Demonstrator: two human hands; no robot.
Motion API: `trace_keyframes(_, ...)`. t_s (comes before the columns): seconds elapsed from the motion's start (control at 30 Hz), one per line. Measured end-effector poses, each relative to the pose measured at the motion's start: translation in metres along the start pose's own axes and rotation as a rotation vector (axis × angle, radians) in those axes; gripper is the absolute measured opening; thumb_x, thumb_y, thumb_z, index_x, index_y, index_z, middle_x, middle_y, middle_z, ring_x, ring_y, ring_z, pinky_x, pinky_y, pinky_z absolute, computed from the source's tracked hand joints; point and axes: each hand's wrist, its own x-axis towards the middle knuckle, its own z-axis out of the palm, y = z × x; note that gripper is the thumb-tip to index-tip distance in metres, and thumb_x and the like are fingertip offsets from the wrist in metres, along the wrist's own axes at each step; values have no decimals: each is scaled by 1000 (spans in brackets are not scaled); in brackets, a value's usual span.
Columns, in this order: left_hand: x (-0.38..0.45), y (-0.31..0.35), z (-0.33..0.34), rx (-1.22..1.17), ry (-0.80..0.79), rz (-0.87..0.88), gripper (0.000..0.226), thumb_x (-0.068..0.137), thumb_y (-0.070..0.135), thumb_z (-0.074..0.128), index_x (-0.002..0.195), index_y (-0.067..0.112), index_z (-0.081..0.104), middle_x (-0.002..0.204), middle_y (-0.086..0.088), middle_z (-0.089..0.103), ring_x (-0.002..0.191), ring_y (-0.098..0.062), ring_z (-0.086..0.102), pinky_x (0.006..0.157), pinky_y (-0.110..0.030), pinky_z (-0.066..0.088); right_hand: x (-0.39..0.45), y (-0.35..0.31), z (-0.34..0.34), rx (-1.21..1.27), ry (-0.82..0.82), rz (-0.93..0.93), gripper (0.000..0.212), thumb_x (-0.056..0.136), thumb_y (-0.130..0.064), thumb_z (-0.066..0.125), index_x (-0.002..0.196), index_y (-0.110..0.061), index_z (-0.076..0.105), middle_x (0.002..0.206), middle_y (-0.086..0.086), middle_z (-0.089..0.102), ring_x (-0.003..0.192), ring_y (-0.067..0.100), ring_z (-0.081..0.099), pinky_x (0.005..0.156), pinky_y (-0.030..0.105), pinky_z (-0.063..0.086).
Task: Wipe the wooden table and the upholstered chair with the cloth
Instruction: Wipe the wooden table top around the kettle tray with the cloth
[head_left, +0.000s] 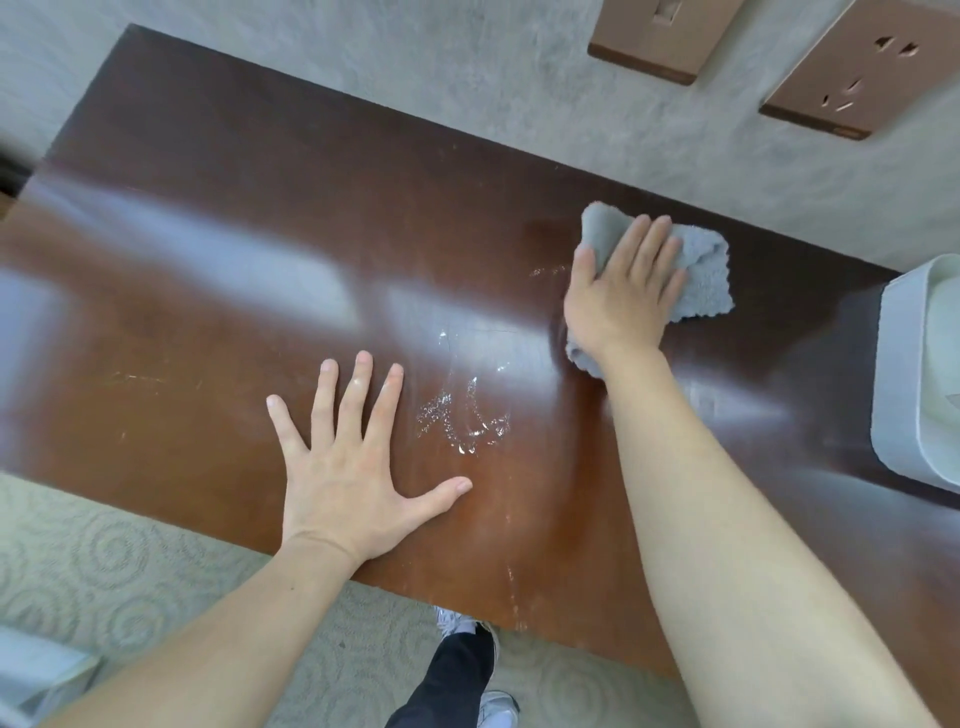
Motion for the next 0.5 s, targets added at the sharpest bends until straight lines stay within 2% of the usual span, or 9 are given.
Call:
trace_keyframes(0.07,-1,0,0,-2,1,0,120,68,100,25,159,21,23,167,-7,17,155,-33,8,114,-75,8,15,-22,1,-7,-28,-44,70,102,-47,11,156,-7,-9,164,12,-17,151,27,-18,122,48,-12)
trace_keyframes(0.17,-1,2,0,8,-3,-2,119,69,100,24,159,22,23,167,-7,18,155,-32,8,114,-74,8,9,-51,11,-54,-61,-238,67,102,-45,12,157,-11,-7,165,9,-15,151,26,-17,122,46,-13)
trace_keyframes(0.3,-3,3,-2,1,-10,-8,117,71,99,21,159,23,22,167,-6,18,155,-31,7,115,-73,8,-31,-42,20,-118,-37,-462,65,103,-43,18,158,-13,-1,166,7,-9,153,23,-10,123,44,-7)
trace_keyframes(0.37,-3,4,-3,-10,-10,-10,116,72,98,19,159,23,22,167,-5,18,155,-30,7,115,-73,7,-60,-23,21,-120,-34,-501,66,103,-43,19,158,-13,-1,166,7,-8,153,23,-9,124,44,-5)
trace_keyframes(0.5,-4,3,-5,-15,-26,-21,114,73,97,14,159,23,21,167,-5,17,155,-29,6,115,-73,7,-136,20,28,-81,-55,-456,69,101,-46,16,158,-12,-5,166,8,-11,152,21,-14,124,44,-2)
